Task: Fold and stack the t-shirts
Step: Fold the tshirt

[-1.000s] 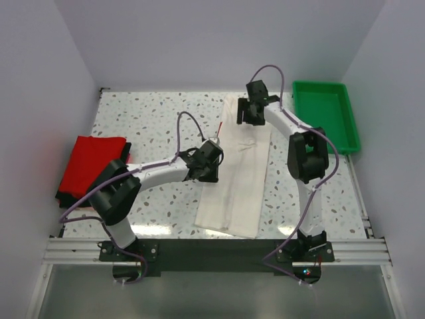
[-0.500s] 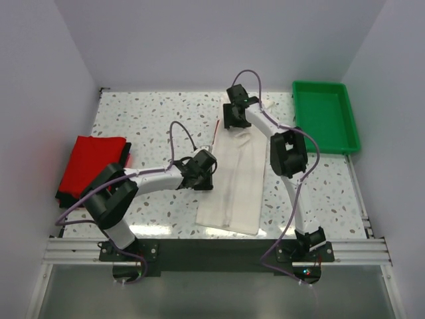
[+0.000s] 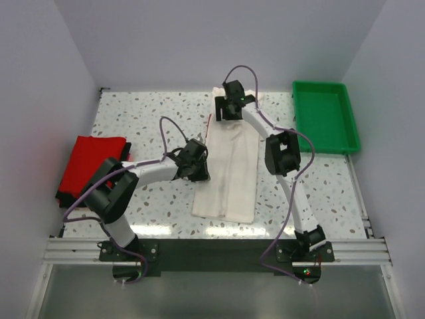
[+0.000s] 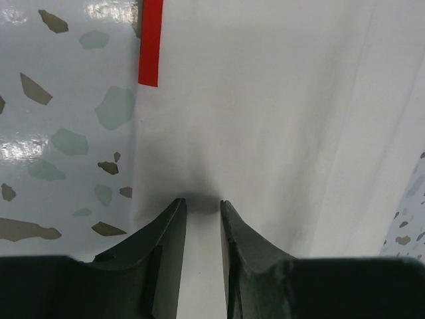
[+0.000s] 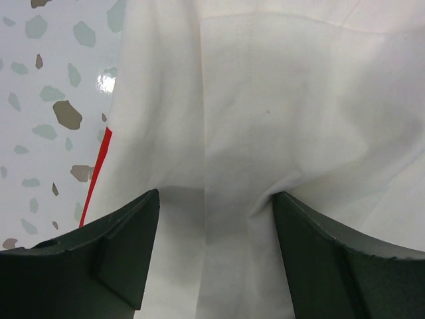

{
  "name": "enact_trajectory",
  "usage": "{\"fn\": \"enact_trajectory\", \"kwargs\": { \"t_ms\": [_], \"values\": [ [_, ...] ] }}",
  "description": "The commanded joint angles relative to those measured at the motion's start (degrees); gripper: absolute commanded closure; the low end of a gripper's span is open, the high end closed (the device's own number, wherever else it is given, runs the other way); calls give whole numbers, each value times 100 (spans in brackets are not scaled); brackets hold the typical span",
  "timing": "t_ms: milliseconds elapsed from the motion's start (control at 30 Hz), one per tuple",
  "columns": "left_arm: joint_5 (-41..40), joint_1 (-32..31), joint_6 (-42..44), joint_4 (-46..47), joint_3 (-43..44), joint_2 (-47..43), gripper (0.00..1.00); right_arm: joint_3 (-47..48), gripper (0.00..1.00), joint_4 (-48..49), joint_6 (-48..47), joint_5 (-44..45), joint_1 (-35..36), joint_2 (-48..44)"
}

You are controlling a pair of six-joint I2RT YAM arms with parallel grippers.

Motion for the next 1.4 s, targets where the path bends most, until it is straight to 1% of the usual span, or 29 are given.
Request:
{"fn": "enact_trajectory", "kwargs": {
  "t_ms": [0,100,233,367,467,500,533,600,633,667,733,767,867,1000,1133,1300,1367],
  "values": [
    [271,-17,-114,254,41,-71,68,-154,27,290,-94,-272,95,-567],
    [288,-26,-132,280,-91,-283,68,-681,25,404,-94,-157,104,-1087],
    [218,-52,-132,210,-232,-485,68,-1375,24,500,37,88,95,-2078],
    [156,-52,-132,158,-267,-713,68,-2366,24,790,266,300,95,-2678],
    [165,-52,-88,61,-241,-784,68,-2702,27,738,407,396,95,-2706],
    [165,-52,-70,0,-215,-828,68,-2790,29,764,433,405,87,-2680],
    [26,-61,-62,-27,-223,-854,68,-2870,34,782,486,405,87,-2653],
    [-37,-52,-61,-150,-250,-977,68,-3089,41,861,547,379,87,-2530],
    [-150,-61,-53,-202,-276,-1047,68,-3151,46,896,591,370,78,-2478],
    [-203,-52,-35,-238,-328,-1117,67,-3230,50,922,609,370,69,-2434],
    [-413,-44,-9,-369,-469,-1363,67,-3283,54,922,653,309,52,-2276],
    [-467,-52,9,-422,-522,-1434,66,-3327,59,905,653,309,43,-2232],
    [-591,-44,35,-546,-724,-1698,63,-3467,66,940,715,230,34,-2143],
    [-530,-52,79,-590,-1075,-1927,58,-3451,67,879,662,-25,16,-2012],
    [-363,-44,79,-555,-1427,-2120,55,-3433,68,835,566,-227,7,-1932],
    [50,-61,97,-284,-2014,-2533,51,-3284,62,756,486,-403,-54,-2090],
    [366,-87,114,-125,-2191,-2699,50,-3240,59,721,513,-613,-98,-2204]
  ]
}}
